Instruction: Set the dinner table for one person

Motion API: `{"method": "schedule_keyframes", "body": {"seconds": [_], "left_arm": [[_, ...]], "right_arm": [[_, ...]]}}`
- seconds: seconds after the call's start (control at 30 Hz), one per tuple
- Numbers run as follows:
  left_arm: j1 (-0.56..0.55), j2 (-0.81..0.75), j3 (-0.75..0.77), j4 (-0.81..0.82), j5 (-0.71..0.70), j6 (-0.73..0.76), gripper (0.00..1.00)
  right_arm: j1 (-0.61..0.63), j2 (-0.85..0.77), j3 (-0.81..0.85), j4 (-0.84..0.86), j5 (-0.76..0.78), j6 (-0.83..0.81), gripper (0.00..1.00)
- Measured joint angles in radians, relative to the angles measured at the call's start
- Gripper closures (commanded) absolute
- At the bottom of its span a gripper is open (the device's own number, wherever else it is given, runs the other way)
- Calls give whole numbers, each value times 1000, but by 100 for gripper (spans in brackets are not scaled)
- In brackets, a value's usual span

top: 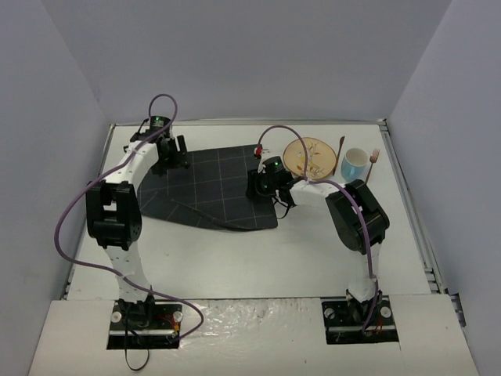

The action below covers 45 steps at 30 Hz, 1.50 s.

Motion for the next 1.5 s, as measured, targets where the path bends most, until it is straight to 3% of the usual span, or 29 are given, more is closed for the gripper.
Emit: {"method": "schedule_keyframes", "body": {"seconds": [0.2, 0.5, 1.5], "left_arm": [[-82, -1, -66, 22, 9, 16, 39], [-71, 67, -150, 31, 13, 15, 47], [-69, -70, -302, -178, -30, 42, 49]], "right_arm": [[0, 0, 0, 0, -17, -6, 59], [-1, 16, -16, 54, -29, -2, 64], [-7, 16, -57, 142, -18, 40, 67]]}}
